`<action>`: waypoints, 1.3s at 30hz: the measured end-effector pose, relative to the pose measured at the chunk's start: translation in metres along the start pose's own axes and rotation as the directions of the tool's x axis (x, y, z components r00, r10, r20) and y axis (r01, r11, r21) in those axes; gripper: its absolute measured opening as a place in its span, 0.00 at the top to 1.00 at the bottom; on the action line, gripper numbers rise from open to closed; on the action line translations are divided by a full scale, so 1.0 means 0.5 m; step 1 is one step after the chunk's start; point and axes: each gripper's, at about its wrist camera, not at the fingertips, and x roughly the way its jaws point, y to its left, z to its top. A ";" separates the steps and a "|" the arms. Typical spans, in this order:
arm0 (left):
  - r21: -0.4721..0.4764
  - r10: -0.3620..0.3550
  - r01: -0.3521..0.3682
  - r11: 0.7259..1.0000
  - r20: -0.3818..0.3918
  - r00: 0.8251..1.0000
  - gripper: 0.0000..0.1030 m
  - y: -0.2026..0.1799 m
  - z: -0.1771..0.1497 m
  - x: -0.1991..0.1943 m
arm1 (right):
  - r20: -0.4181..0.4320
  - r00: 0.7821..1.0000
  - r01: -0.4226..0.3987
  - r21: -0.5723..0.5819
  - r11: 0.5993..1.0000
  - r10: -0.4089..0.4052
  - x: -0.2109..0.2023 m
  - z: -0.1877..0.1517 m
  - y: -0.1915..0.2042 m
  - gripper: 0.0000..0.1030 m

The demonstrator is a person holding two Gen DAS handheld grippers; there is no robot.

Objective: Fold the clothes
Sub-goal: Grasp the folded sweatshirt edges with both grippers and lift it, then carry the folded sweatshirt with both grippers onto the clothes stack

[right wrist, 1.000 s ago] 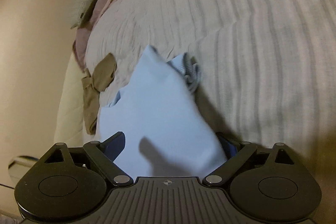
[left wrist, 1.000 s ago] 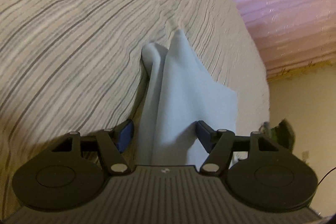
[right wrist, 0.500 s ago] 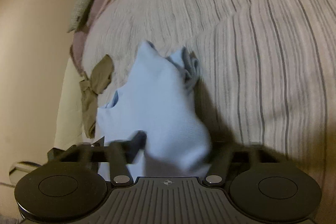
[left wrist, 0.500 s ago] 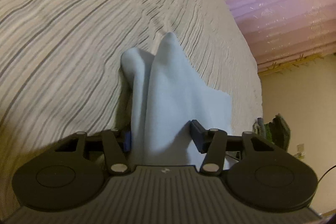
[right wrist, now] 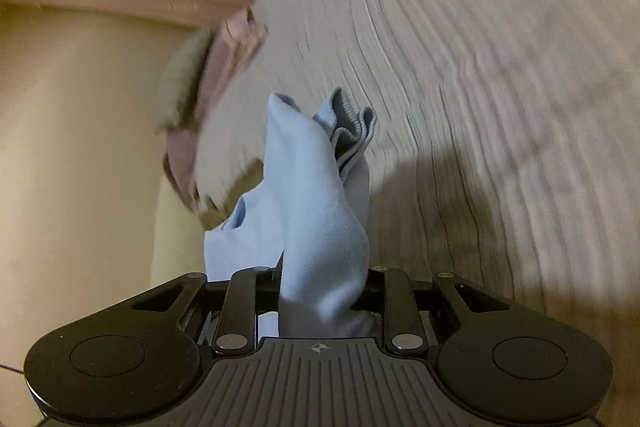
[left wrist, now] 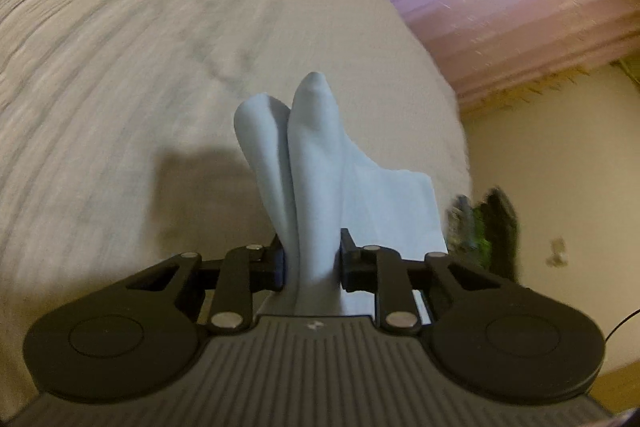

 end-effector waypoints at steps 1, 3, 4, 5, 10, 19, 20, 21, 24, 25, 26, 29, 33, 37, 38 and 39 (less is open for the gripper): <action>0.016 -0.016 0.016 1.000 -0.018 1.000 0.81 -0.033 0.005 0.006 | 0.028 1.000 0.003 0.008 1.000 -0.003 -0.035 -0.006 0.013 0.77; 0.048 -0.048 0.051 0.998 -0.056 0.997 0.81 -0.100 0.014 0.019 | 0.089 0.996 0.014 0.027 1.000 -0.016 -0.107 -0.021 0.036 0.77; 0.063 -0.068 0.073 0.995 -0.080 0.995 0.81 -0.133 0.016 0.029 | 0.122 0.992 0.019 0.036 0.999 -0.023 -0.142 -0.029 0.046 0.77; 0.079 -0.086 0.095 0.992 -0.104 0.991 0.81 -0.168 0.016 0.041 | 0.162 0.986 0.023 0.046 0.999 -0.030 -0.182 -0.039 0.054 0.77; 0.179 -0.184 0.228 0.957 -0.230 0.955 0.81 -0.349 -0.007 0.137 | 0.370 0.928 0.013 0.094 0.996 -0.047 -0.391 -0.078 0.062 0.77; 0.275 -0.262 0.393 0.877 -0.413 0.872 0.81 -0.694 -0.118 0.401 | 0.585 0.801 0.023 0.186 0.982 -0.129 -0.727 -0.020 -0.014 0.77; 0.278 -0.263 0.398 0.874 -0.418 0.870 0.82 -0.729 -0.129 0.436 | 0.591 0.796 0.019 0.190 0.982 -0.129 -0.759 0.007 -0.030 0.77; 0.281 -0.261 0.397 0.874 -0.417 0.870 0.82 -0.761 -0.138 0.469 | 0.598 0.791 0.014 0.194 0.981 -0.129 -0.791 0.035 -0.045 0.77; 0.286 -0.261 0.391 0.875 -0.402 0.878 0.82 -0.865 -0.162 0.573 | 0.612 0.782 0.001 0.194 0.981 -0.122 -0.896 0.145 -0.097 0.77; 0.292 -0.266 0.395 0.871 -0.395 0.879 0.82 -0.902 -0.163 0.611 | 0.619 0.776 0.000 0.192 0.981 -0.121 -0.921 0.184 -0.109 0.77; 0.296 -0.271 0.398 0.868 -0.389 0.880 0.82 -0.934 -0.162 0.645 | 0.625 0.771 0.002 0.189 0.982 -0.122 -0.943 0.218 -0.117 0.77; 0.301 -0.288 0.406 0.863 -0.368 0.884 0.82 -1.032 -0.159 0.736 | 0.641 0.759 0.004 0.171 0.985 -0.115 -1.013 0.331 -0.139 0.77; 0.339 -0.297 0.408 0.848 -0.334 0.895 0.82 -1.156 -0.130 0.841 | 0.661 0.745 -0.012 0.151 0.988 -0.092 -1.071 0.481 -0.160 0.77; 0.375 -0.288 0.396 0.838 -0.314 0.905 0.82 -1.257 -0.084 0.927 | 0.673 0.735 -0.018 0.140 0.990 -0.082 -1.095 0.597 -0.171 0.77; 0.387 -0.281 0.391 0.835 -0.311 0.908 0.82 -1.278 -0.070 0.949 | 0.674 0.734 -0.018 0.141 0.990 -0.083 -1.096 0.620 -0.173 0.77; 0.396 -0.275 0.386 0.833 -0.309 0.910 0.82 -1.296 -0.058 0.971 | 0.674 0.734 -0.020 0.145 0.989 -0.084 -1.096 0.640 -0.180 0.77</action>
